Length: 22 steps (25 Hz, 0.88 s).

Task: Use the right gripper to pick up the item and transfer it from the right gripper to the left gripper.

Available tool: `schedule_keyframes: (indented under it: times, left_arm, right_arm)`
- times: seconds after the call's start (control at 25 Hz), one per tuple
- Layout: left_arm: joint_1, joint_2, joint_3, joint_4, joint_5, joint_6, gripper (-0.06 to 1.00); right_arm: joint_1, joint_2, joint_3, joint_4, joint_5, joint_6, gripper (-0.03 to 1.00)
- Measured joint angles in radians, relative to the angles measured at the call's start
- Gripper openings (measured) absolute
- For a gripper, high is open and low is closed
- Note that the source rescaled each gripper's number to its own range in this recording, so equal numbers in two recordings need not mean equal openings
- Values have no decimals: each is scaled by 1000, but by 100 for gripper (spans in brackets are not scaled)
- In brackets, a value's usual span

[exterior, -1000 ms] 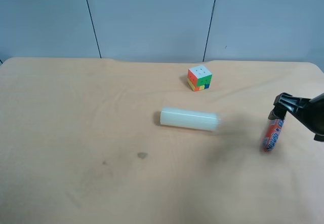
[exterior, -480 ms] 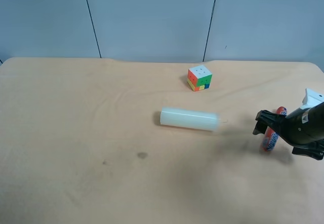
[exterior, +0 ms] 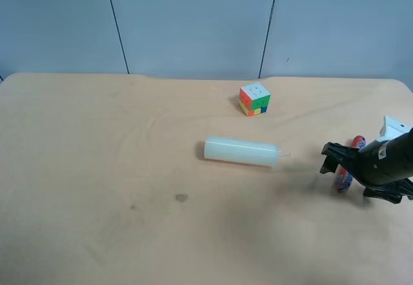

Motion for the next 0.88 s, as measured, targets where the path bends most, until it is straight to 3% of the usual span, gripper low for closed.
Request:
schedule_keyframes:
  times: [0.24, 0.6, 0.88]
  left_arm:
    - [0, 0, 0, 0, 0, 0, 100]
    - [0, 0, 0, 0, 0, 0, 100]
    - [0, 0, 0, 0, 0, 0, 100]
  right_arm:
    - [0, 0, 0, 16, -7, 1, 68]
    - [0, 0, 0, 16, 61, 1, 65]
    - [0, 0, 0, 16, 74, 0, 37]
